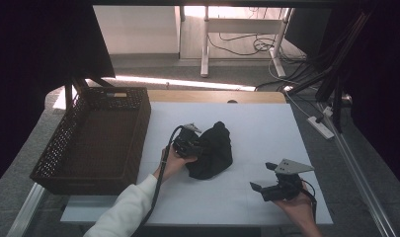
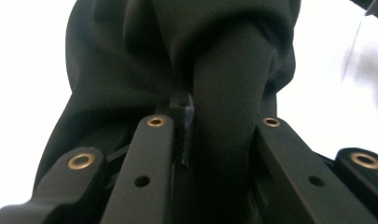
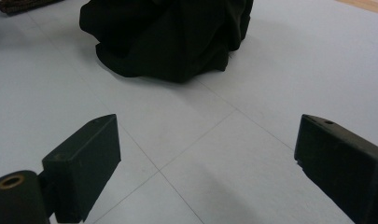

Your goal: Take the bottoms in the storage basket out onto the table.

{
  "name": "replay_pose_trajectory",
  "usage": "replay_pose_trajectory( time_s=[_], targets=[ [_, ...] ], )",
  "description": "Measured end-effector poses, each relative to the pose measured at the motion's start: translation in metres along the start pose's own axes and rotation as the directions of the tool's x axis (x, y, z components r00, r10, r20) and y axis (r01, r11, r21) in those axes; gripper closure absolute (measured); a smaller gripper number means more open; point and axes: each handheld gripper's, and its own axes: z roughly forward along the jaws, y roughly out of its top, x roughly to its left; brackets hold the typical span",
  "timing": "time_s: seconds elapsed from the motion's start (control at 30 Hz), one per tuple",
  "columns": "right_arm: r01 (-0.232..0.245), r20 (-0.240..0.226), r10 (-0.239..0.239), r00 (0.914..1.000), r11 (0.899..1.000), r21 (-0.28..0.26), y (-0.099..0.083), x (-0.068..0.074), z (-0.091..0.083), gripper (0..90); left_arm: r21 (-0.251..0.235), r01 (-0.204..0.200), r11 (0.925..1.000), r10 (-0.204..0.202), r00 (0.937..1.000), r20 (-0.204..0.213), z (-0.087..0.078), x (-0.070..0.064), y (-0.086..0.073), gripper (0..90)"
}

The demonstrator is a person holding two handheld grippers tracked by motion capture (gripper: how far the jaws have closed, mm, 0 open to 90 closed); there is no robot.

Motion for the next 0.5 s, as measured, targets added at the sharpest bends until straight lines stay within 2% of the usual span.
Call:
replay_pose_trajectory(
  time_s=[0.33,0.5],
  targets=[
    [0.0,-0.002,0.0,1.0,1.0,0.006,0.0,0.0,0.001,7.2,0.033,0.017,0.9993,-0.017,0.9995,0.025,0.017,0.009,0.0,75.6],
    [-0.001,0.001,0.001,1.0,1.0,0.003,0.0,0.0,0.001,7.2,0.044,0.001,0.999,-0.002,0.9999,0.011,0.018,0.008,0.001,75.5]
  ],
)
